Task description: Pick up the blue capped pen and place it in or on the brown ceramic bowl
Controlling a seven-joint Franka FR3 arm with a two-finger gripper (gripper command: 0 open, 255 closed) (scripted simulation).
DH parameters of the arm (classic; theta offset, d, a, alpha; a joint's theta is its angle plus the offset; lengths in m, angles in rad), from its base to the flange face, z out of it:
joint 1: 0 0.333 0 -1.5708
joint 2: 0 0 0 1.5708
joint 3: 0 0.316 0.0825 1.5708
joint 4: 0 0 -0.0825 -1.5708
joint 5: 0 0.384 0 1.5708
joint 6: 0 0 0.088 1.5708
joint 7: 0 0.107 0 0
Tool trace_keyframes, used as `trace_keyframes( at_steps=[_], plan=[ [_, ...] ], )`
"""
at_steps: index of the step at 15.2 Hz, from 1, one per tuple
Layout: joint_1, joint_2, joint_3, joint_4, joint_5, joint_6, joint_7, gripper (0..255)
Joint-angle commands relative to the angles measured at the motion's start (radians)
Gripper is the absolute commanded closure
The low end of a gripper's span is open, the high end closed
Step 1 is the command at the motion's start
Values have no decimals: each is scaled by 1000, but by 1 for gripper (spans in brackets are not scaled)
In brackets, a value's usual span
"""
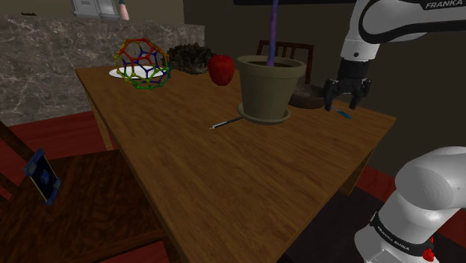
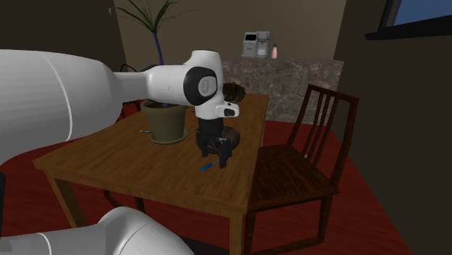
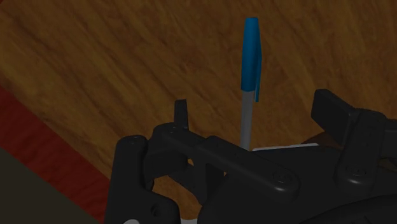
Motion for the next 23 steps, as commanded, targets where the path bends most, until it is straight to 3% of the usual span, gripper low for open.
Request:
trace_keyframes(
  at_steps=[1, 2, 3, 11, 23],
  plan=[
    [-1, 2, 0, -3, -1, 1, 0, 0],
    [-1, 2, 0, -3, -1, 1, 0, 0],
    [-1, 1, -1, -3, -1, 0, -1, 255],
    [-2, 9, -1, -13, -2, 18, -2, 255],
    [-14, 34, 3, 165, 0, -134, -11, 255]
  ],
)
